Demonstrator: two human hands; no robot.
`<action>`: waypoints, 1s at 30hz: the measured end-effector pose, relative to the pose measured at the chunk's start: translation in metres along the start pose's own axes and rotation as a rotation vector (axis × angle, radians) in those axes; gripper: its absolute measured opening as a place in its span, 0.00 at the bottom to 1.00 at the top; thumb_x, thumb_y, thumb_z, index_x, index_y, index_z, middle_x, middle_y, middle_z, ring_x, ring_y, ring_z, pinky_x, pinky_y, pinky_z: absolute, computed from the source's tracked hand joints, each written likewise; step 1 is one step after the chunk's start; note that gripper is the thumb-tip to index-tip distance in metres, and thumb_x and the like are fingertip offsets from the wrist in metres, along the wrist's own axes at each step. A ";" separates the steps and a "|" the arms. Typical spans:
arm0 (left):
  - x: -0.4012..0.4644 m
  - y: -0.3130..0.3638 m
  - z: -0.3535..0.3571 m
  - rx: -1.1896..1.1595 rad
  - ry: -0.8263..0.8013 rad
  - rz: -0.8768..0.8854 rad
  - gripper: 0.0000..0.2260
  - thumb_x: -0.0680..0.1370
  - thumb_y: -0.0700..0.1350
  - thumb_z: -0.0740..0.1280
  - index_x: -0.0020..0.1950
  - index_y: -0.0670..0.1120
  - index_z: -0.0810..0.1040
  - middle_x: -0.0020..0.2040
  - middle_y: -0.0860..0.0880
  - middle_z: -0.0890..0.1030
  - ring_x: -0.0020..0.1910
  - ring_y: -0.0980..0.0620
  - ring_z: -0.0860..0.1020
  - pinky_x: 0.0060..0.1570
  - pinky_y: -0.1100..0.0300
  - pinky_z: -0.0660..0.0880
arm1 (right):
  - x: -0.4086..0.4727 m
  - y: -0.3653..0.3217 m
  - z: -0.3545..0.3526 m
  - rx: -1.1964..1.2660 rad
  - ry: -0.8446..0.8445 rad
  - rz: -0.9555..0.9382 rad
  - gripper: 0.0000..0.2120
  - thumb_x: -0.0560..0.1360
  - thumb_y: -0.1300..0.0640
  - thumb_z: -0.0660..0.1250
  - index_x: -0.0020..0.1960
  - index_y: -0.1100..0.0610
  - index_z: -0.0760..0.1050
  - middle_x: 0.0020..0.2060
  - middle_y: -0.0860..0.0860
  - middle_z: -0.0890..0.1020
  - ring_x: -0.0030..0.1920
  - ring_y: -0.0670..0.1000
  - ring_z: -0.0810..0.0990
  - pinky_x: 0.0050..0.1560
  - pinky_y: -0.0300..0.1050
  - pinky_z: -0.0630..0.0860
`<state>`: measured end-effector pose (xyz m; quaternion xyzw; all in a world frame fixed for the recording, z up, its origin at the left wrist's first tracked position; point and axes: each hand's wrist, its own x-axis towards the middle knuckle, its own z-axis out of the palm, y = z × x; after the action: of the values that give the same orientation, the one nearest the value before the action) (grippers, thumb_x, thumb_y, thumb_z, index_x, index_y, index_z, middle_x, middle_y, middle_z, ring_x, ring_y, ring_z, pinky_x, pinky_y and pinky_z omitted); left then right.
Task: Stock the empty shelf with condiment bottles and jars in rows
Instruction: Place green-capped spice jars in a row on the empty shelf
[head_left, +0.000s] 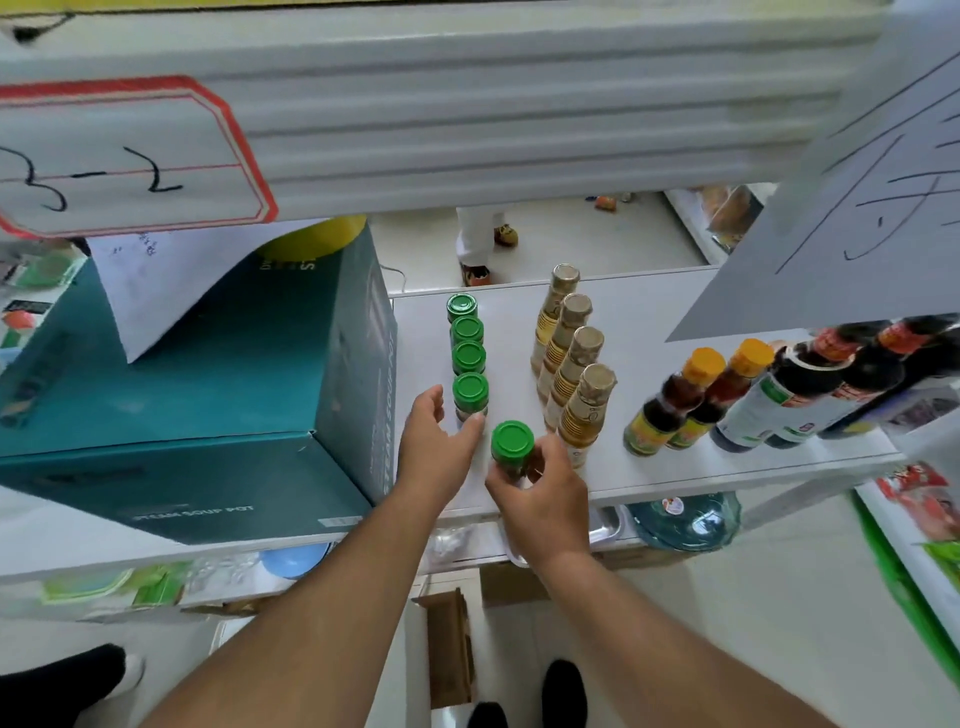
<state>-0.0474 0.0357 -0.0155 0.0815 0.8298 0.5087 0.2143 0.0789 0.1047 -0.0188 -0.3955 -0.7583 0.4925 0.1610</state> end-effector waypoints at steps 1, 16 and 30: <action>0.005 -0.001 0.004 0.027 -0.006 0.004 0.32 0.75 0.52 0.74 0.76 0.51 0.65 0.73 0.50 0.72 0.71 0.51 0.71 0.67 0.52 0.72 | -0.004 0.000 -0.005 -0.002 0.010 -0.005 0.16 0.73 0.47 0.76 0.52 0.47 0.71 0.42 0.41 0.81 0.43 0.40 0.80 0.40 0.34 0.75; -0.018 0.013 -0.005 0.148 0.009 0.149 0.20 0.72 0.55 0.77 0.61 0.51 0.79 0.53 0.54 0.83 0.52 0.53 0.80 0.53 0.53 0.79 | -0.032 -0.010 -0.061 0.124 0.077 -0.004 0.15 0.71 0.47 0.78 0.52 0.46 0.75 0.43 0.40 0.84 0.45 0.39 0.83 0.47 0.37 0.80; -0.134 0.100 0.030 0.114 -0.626 0.405 0.11 0.73 0.48 0.78 0.53 0.52 0.84 0.38 0.61 0.85 0.38 0.65 0.82 0.36 0.75 0.73 | -0.104 0.005 -0.198 0.410 0.406 0.207 0.14 0.68 0.58 0.82 0.50 0.56 0.82 0.40 0.49 0.88 0.44 0.49 0.88 0.49 0.50 0.84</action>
<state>0.0775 0.0601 0.0973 0.4072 0.7183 0.4441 0.3479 0.2728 0.1496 0.0833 -0.5203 -0.5510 0.5599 0.3348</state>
